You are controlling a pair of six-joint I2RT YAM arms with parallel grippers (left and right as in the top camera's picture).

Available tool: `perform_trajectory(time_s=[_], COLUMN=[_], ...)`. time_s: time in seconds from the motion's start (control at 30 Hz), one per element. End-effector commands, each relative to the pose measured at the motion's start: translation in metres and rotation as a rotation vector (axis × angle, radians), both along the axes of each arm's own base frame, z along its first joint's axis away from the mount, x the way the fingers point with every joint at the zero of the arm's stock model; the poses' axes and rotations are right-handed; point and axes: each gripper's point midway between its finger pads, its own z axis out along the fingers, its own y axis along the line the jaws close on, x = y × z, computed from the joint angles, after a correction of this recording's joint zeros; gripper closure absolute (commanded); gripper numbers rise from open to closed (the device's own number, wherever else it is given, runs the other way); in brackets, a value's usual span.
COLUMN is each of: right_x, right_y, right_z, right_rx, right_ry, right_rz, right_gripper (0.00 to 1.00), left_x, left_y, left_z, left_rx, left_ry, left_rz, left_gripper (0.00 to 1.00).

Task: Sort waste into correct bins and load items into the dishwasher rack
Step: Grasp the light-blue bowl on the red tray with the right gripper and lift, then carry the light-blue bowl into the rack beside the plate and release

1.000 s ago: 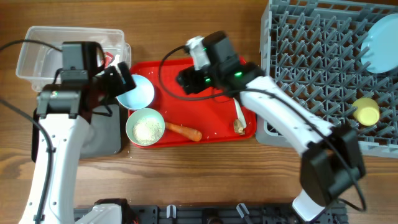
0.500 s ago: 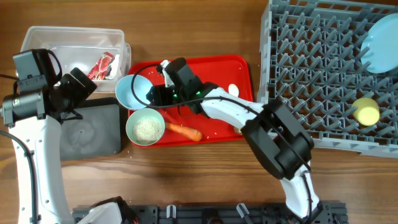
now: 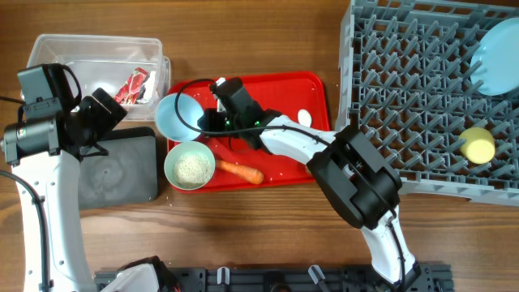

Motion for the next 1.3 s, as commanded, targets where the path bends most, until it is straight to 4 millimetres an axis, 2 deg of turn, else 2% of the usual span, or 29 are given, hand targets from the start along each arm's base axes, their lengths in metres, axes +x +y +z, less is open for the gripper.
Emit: perform_trajectory(time_s=[0.0,0.1,0.2,0.27,0.37,0.4,0.47,0.57,0.6,0.73,0.83,0.93,1.03,1.1,1.2,1.27], right_x=[0.009,0.021,0.036,0.05,0.071,0.082,0.092,0.101,0.101,0.099,0.087,0.069,0.054,0.046,0.039,0.038], right_y=[-0.003,-0.01,-0.026,-0.048,-0.093,-0.125,-0.167,-0.24,-0.259,-0.361,-0.436,-0.5,-0.547,-0.574,-0.602,-0.614], right_z=[-0.008,-0.001,0.01,0.024,0.055,0.077,0.106,0.155,0.168,0.224,0.248,0.256,0.254,0.248,0.233,0.222], right_rx=[-0.014,0.001,-0.013,-0.052,-0.161,-0.246,-0.361,-0.569,-0.622,-0.936,-1.221,-1.441,-1.571,-1.642,-1.716,-1.735], right_ry=[-0.011,-0.032,-0.071,-0.118,-0.208,-0.274,-0.356,-0.48,-0.509,-0.605,-0.589,-0.494,-0.395,-0.326,-0.238,-0.2], right_rz=[-0.028,-0.05,-0.057,-0.075,-0.138,-0.182,-0.24,-0.358,-0.391,-0.607,-0.782,-0.955,-1.073,-1.129,-1.158,-1.154], right_gripper=[0.96,0.96,0.96,0.95,0.96,0.96,0.96,0.96,0.96,0.96,0.96,0.96,0.96,0.96,0.96,0.96], left_x=[0.001,0.001,0.001,0.001,0.001,0.001,0.001,0.002,0.002,0.003,0.002,0.002,0.002,0.002,0.002,0.002], left_y=[0.001,0.001,0.001,0.001,0.001,0.001,0.001,0.001,0.001,0.002,0.002,0.002,0.001,0.001,0.001,0.001], left_z=[0.0,0.0,0.0,0.0,0.0,0.0,0.0,0.0,0.0,0.001,0.001,0.001,0.001,0.001,0.001,0.001], left_rx=[-0.009,-0.009,-0.009,-0.009,-0.009,-0.009,-0.009,-0.008,-0.008,-0.007,-0.007,-0.007,-0.007,-0.007,-0.007,-0.007], left_ry=[0.0,-0.001,-0.001,-0.002,-0.002,-0.002,-0.002,-0.004,-0.005,-0.009,-0.009,-0.009,-0.009,-0.009,-0.009,-0.009], left_rz=[0.017,0.018,0.017,0.018,0.018,0.018,0.018,0.018,0.018,0.018,0.018,0.018,0.017,0.017,0.017,0.017], left_gripper=[0.0,0.0,0.0,0.0,0.0,0.0,0.0,0.0,0.0,0.0,0.0,0.0,0.0,0.0,0.0,0.0])
